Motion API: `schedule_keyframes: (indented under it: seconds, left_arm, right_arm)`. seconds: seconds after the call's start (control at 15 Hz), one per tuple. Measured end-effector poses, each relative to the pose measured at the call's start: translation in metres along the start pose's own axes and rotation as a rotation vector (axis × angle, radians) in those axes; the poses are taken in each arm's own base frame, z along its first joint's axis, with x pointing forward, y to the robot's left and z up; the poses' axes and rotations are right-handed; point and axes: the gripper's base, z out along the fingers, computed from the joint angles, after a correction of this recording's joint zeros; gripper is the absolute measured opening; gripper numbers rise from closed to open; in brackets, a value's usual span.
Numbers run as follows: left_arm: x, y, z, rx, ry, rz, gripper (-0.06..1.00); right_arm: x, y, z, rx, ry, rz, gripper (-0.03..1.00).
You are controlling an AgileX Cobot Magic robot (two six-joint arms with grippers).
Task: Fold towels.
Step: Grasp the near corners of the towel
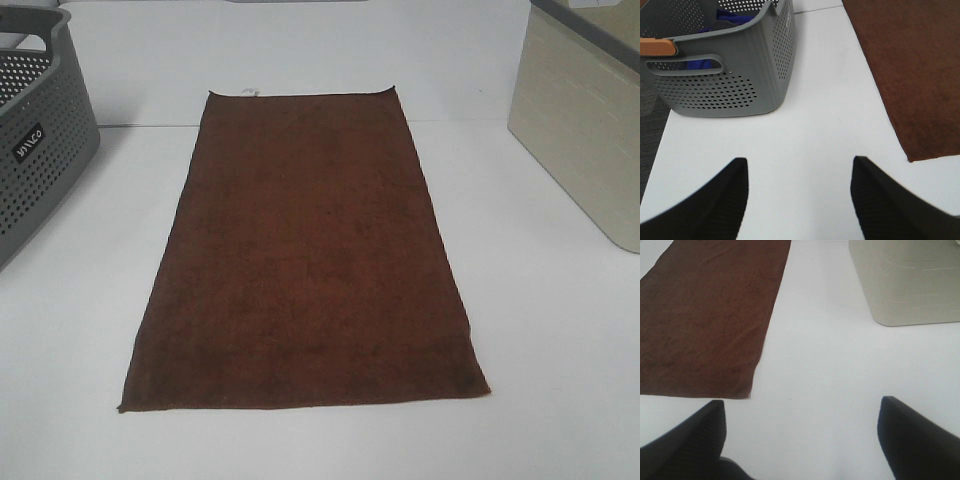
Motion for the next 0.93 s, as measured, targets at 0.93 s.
schedule_keyframes:
  seconds: [0.93]
  left_arm:
    - [0.0000,0.0000,0.0000,0.000,0.000,0.000,0.58]
  right_arm:
    - [0.0000,0.0000,0.0000,0.000,0.000,0.000,0.78]
